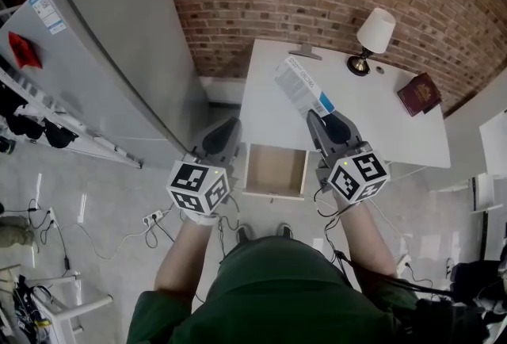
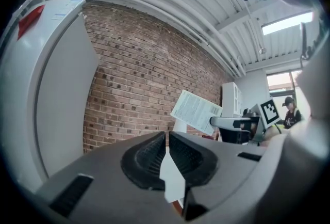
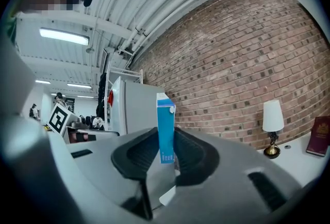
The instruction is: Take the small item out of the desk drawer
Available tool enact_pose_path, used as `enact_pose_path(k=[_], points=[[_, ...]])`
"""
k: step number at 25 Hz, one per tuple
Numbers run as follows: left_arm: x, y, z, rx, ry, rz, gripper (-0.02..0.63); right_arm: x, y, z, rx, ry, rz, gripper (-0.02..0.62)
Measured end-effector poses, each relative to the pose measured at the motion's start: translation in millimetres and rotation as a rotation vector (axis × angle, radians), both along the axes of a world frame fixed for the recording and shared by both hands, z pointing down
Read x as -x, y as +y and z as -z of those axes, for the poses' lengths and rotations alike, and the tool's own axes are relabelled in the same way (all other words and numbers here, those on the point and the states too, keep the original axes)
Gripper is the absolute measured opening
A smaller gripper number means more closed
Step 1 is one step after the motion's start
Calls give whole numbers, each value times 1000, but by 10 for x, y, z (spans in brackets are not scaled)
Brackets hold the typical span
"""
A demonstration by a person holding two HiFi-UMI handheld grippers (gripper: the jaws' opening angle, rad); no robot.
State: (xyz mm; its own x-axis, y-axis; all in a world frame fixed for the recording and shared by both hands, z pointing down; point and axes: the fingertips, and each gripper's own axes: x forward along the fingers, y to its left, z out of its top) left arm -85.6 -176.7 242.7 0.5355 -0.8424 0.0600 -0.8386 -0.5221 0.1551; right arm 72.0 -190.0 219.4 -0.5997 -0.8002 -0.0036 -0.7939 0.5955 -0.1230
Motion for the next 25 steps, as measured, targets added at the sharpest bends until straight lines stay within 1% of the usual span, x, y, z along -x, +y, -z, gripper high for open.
enact_pose_path(k=[11,25], points=[[56,-32,-70,19,4,9,15,37,-45,-47,19,-4,20,89],[55,-95,-144,33,0,6,15,-7,-92,-78,24,-18,11,89]])
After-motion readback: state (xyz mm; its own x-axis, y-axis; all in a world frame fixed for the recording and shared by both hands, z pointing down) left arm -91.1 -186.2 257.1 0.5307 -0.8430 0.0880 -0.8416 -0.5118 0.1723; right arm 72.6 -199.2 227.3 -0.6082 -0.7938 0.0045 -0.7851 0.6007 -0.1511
